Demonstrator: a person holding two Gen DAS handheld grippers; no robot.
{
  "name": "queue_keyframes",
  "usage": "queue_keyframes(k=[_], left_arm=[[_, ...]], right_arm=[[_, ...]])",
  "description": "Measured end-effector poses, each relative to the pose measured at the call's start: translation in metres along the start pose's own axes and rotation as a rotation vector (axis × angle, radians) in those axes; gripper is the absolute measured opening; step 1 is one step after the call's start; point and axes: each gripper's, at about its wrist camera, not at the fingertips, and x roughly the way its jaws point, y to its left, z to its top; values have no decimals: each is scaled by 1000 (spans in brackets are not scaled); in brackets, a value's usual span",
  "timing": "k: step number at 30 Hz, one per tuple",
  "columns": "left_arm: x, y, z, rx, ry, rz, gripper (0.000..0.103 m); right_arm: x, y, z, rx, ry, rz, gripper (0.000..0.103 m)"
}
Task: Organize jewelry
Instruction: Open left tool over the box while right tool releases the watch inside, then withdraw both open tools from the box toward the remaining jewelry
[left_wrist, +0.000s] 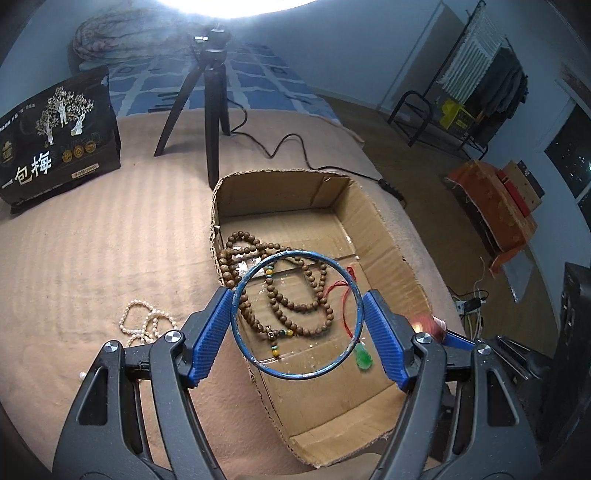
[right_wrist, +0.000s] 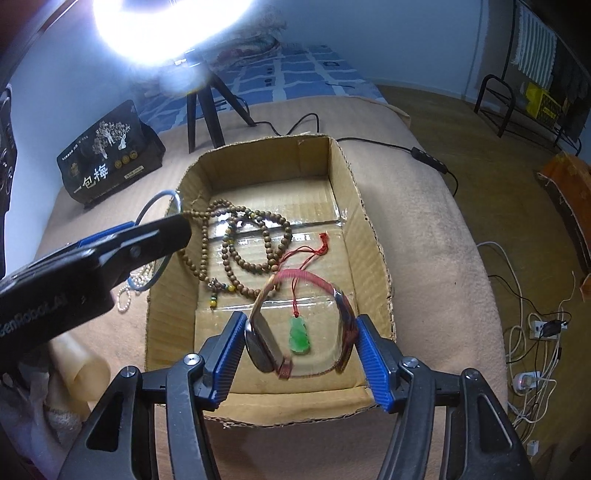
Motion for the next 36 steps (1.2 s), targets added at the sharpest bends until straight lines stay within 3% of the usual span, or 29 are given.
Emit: queue_keyframes(k=[3,18,36], left_arm=[[4,3,1,-15,17,-2,74],[-19,17,2,-9,-18,18,74],[-97,84,-6,-48,-119,61,74]], right_arm=[[-2,-1,0,3,-6,5,70],[-18,4,0,-11,-33,1,71],[-49,42,-3,-66,-97,70,71]])
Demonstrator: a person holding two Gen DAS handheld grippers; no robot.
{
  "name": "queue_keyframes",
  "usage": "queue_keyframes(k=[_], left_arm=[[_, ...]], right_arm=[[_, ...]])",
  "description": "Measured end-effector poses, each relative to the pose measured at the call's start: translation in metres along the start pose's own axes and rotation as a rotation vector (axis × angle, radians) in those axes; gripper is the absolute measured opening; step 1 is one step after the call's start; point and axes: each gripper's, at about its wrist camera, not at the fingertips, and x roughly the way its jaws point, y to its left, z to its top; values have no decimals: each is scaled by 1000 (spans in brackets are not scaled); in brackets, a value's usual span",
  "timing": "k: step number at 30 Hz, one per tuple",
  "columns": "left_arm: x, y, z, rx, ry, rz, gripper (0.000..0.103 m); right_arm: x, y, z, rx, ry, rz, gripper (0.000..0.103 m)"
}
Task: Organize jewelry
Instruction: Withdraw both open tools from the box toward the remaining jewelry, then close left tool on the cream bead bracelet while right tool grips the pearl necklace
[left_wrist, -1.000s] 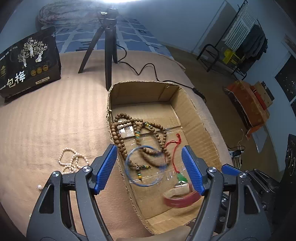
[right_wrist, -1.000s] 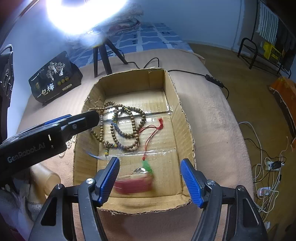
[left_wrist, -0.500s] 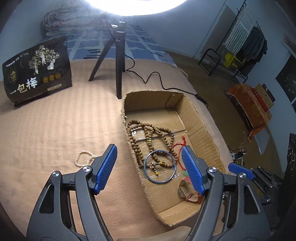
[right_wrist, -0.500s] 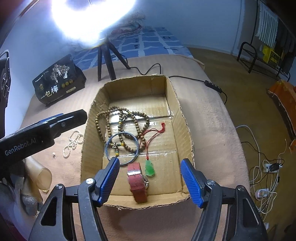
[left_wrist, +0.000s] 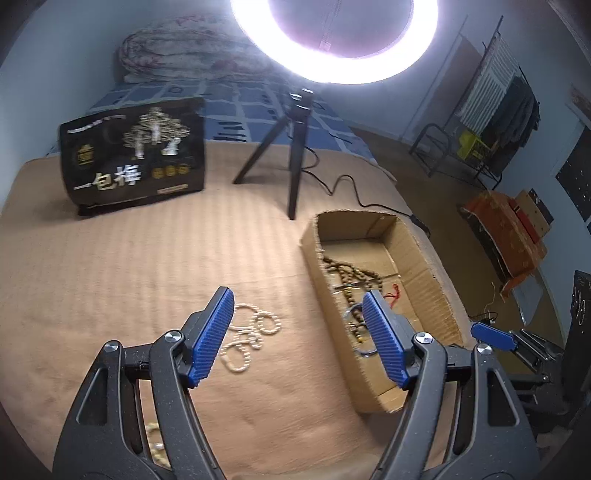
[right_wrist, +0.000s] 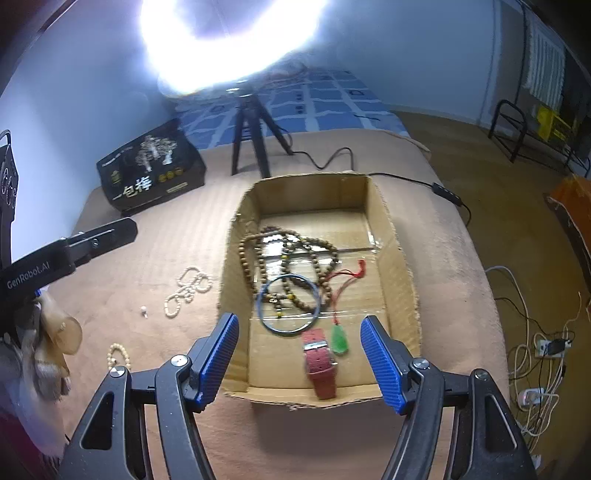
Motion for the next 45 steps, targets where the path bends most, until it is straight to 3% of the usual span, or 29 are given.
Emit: queue_keyframes(k=[15,29,36,45], left_arm=[[-30,70,-27,32,56,93,74],[-33,109,-71,44,161,108,74],[-26,129,-99,-12,196,86,56],[-12,139,-121,-45,238,53,51]], right_arm=[[11,54,2,-58,9,80,73],[36,103,3,-90,51,139,73],[47,119,0,-78,83,163,72],[63,133,-3,-76,129,167,67]])
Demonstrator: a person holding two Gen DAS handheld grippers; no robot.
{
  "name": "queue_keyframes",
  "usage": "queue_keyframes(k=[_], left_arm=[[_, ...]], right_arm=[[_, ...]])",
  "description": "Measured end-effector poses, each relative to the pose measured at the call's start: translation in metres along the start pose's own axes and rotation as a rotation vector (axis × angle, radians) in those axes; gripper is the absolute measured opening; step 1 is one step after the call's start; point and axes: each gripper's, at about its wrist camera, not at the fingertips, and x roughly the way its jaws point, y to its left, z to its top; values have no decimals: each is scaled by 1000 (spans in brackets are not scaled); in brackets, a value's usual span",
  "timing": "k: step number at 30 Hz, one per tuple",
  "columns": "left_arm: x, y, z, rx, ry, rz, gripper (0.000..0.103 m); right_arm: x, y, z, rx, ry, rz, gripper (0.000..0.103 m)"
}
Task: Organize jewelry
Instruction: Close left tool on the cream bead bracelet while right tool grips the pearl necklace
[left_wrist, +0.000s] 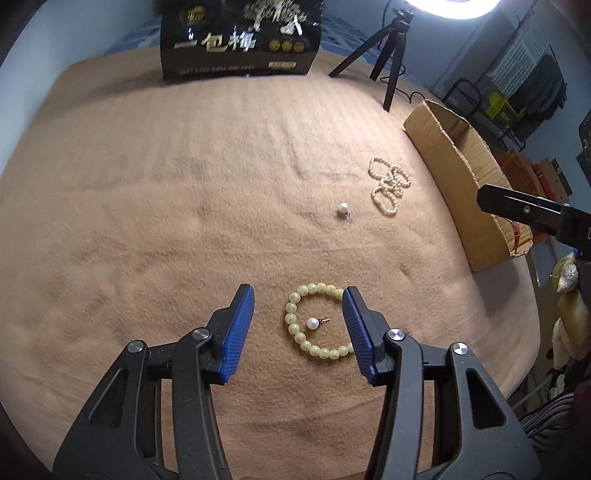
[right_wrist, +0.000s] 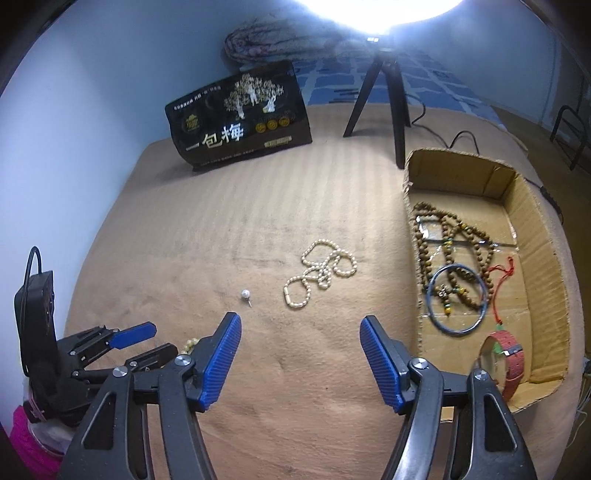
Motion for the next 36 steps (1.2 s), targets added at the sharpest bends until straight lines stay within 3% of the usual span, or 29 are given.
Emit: queue_keyframes(k=[10,24,31,36], left_arm=[[17,3,1,5,34,-18,41],[28,9,2,14,64,-22,37],[32,2,-1,69,59,17,30],[36,-7,-4,136,39,84,21]], right_arm=[[42,-2,13,69,56,10,62],[84,2,25,87,100,-37,59],[98,1,28,107,105,-57,59],[108,-1,31,113,103,-85,59]])
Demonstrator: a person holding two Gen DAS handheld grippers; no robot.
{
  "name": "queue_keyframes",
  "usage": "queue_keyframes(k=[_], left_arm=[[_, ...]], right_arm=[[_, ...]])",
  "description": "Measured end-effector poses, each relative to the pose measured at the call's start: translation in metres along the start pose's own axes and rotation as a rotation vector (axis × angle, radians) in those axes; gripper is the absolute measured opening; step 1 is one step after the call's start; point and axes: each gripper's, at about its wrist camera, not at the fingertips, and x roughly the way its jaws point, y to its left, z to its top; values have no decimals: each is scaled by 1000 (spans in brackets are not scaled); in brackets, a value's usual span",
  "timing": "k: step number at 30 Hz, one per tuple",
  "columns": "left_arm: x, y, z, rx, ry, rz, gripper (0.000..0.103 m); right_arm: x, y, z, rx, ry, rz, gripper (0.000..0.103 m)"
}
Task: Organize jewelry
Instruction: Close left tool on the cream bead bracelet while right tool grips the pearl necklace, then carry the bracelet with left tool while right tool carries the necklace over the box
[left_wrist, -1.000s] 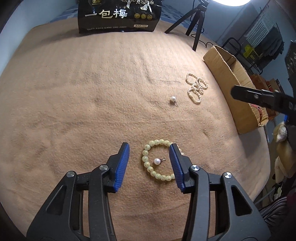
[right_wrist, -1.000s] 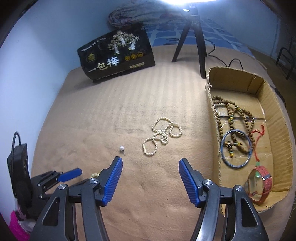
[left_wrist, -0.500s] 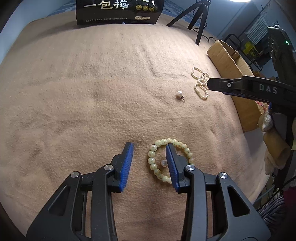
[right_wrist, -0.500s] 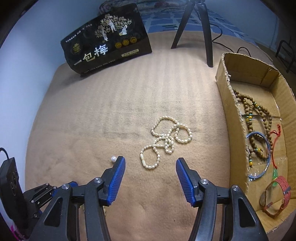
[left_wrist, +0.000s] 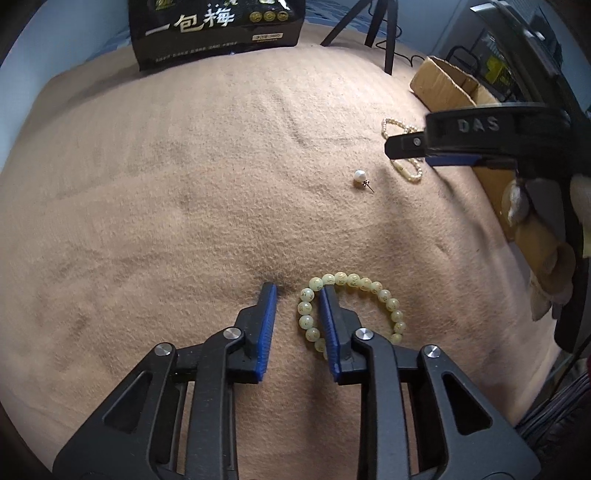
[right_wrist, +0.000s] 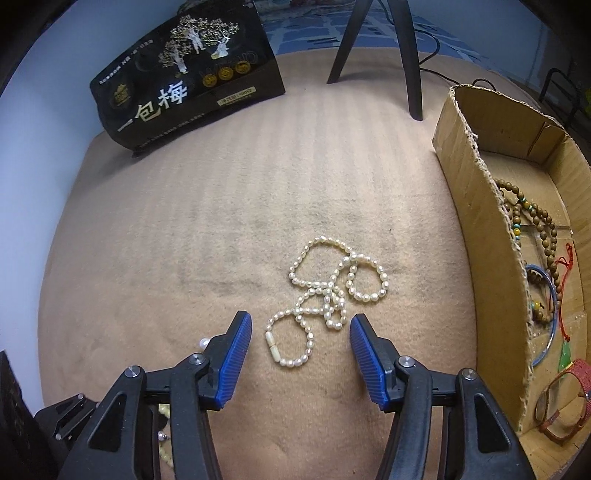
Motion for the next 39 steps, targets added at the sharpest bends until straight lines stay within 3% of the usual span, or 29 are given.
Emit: queue_keyframes(k=[5,13,18,23,26,39], left_arm=[[2,-5,1,24,-17,28,12],[5,7,8,-46,-14,-23,7],[4,12,10,-86,-8,-57,6],[1,12,11,-103,-9,-65,6],[-3,12,11,-112,-13,-79,6],[-32,3,13,-124,-63,-127,5]], right_arm=[[7,1,5,-9,-14,-31,59],[16,9,10,-77,-35,-89,56],[14,14,7,-140,-48,-112,23],[10,15,2,-174,-49,-121,5],[5,13,-1,-164,-42,-100,1],[-26,10,-16,-168,-55,-23,1]])
